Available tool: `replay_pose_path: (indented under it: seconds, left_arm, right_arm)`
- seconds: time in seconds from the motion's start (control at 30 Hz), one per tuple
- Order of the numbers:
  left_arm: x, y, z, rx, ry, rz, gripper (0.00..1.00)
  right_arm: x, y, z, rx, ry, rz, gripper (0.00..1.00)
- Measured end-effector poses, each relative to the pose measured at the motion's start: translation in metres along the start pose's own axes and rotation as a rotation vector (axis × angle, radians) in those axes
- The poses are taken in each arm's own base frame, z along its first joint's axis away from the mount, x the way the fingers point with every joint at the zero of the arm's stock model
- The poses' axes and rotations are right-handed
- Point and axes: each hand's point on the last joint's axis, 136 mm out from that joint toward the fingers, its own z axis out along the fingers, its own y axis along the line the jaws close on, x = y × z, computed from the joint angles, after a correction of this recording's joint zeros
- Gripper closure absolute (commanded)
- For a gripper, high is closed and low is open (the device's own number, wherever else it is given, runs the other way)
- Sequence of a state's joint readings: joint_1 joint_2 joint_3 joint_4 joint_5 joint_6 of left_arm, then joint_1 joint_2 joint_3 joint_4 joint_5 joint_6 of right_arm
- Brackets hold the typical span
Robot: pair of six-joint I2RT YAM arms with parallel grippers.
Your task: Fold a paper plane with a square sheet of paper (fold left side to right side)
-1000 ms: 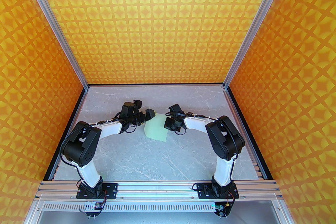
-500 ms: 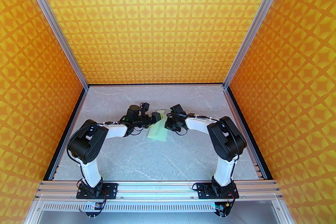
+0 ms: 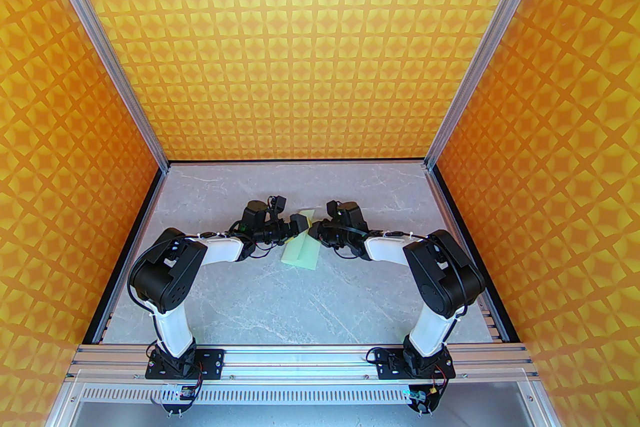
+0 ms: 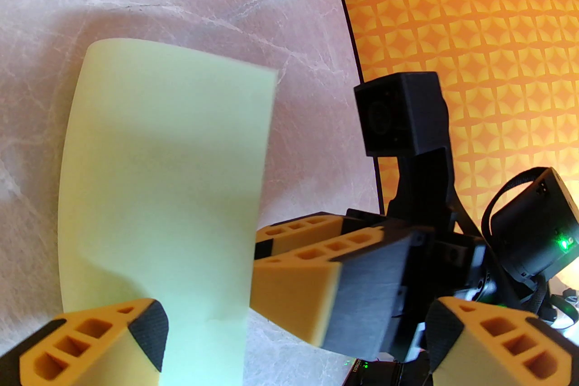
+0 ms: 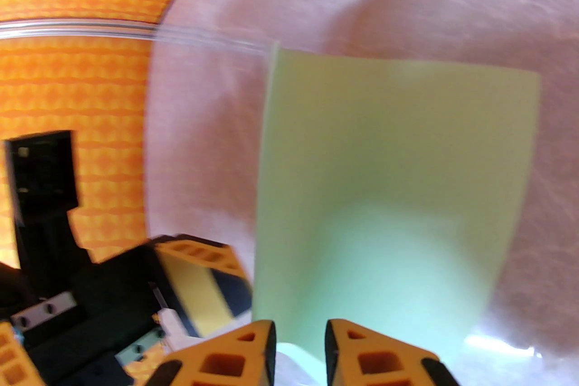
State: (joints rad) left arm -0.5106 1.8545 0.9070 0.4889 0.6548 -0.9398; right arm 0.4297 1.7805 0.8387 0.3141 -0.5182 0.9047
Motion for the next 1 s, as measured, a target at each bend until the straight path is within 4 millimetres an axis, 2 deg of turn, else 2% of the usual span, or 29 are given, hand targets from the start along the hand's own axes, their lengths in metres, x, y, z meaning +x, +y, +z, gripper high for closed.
replay_pose_path:
  seconds: [0.27, 0.37, 0.57, 0.6, 0.73, 1.0]
  left_arm:
    - [0.002, 0.007, 0.003, -0.01, 0.007, -0.012, 0.01]
    - [0.001, 0.006, 0.003, -0.008, 0.005, -0.01, 0.01]
    - [0.0, 0.005, 0.003, -0.008, 0.005, -0.01, 0.01]
    - [0.0, 0.005, 0.003, -0.007, 0.005, -0.009, 0.01]
    - [0.0, 0.005, 0.003, -0.008, 0.005, -0.01, 0.01]
    - [-0.004, 0.01, -0.001, -0.057, 0.011, -0.009, 0.02]
  right_arm:
    - [-0.004, 0.012, 0.0, -0.057, -0.013, 0.003, 0.72]
    - [-0.004, 0.012, 0.001, -0.067, -0.01, 0.006, 0.75]
    - [-0.001, 0.003, 0.008, -0.047, 0.006, 0.022, 0.76]
    - [0.0, 0.001, 0.009, -0.041, 0.01, 0.025, 0.77]
    - [0.0, -0.001, 0.01, -0.025, 0.019, 0.025, 0.98]
    - [-0.002, -0.01, 0.008, 0.013, 0.027, 0.019, 1.0]
